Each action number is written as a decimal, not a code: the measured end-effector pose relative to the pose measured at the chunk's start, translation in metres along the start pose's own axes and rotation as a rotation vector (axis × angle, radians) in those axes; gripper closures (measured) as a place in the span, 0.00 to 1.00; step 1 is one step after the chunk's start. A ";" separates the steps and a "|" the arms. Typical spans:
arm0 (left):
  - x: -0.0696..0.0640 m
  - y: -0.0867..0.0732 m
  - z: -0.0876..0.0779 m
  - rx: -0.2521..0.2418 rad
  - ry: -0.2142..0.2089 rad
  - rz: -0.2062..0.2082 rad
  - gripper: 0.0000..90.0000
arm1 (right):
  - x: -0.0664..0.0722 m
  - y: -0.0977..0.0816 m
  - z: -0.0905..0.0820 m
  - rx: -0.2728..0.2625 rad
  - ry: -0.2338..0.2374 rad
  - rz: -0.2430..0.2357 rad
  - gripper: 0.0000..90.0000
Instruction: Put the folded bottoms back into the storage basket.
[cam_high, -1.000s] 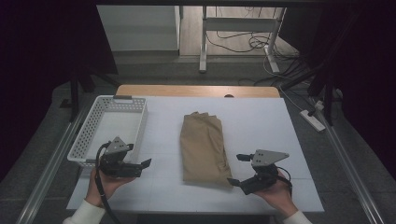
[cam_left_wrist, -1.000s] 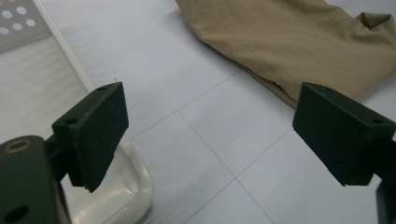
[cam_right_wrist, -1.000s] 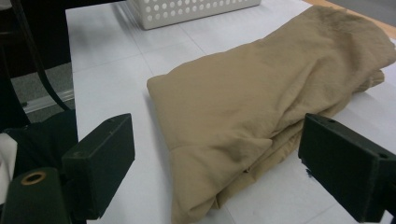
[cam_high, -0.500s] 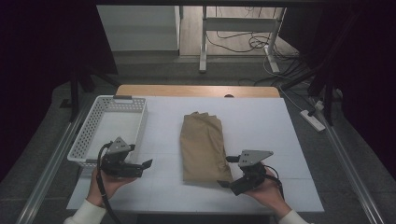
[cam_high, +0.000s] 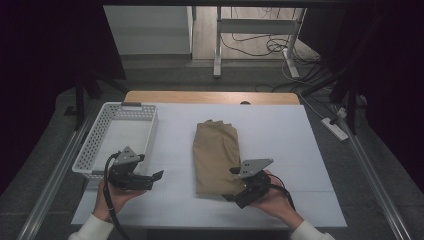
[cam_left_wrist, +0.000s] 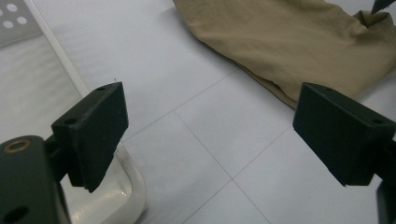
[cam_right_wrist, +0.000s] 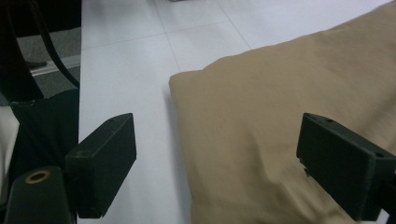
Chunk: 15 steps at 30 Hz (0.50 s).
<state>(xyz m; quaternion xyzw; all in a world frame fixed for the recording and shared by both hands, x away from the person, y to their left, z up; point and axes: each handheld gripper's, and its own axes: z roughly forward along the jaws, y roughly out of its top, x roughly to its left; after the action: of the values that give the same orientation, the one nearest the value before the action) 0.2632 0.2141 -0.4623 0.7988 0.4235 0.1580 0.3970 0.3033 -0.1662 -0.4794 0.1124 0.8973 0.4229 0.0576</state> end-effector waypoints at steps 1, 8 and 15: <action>0.000 0.000 0.000 0.000 0.001 0.000 0.12 | 0.001 0.001 0.006 0.015 0.006 -0.012 0.13; -0.003 0.001 0.002 0.007 -0.002 0.009 0.12 | 0.005 -0.001 0.014 0.067 0.010 -0.021 0.14; -0.003 0.001 -0.001 -0.014 -0.001 0.009 0.13 | 0.008 -0.004 0.018 0.119 -0.010 -0.037 0.14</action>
<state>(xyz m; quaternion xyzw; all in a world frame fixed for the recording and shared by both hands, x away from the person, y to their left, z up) 0.2617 0.2118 -0.4610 0.7980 0.4185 0.1626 0.4020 0.2983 -0.1536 -0.4939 0.1008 0.9225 0.3672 0.0631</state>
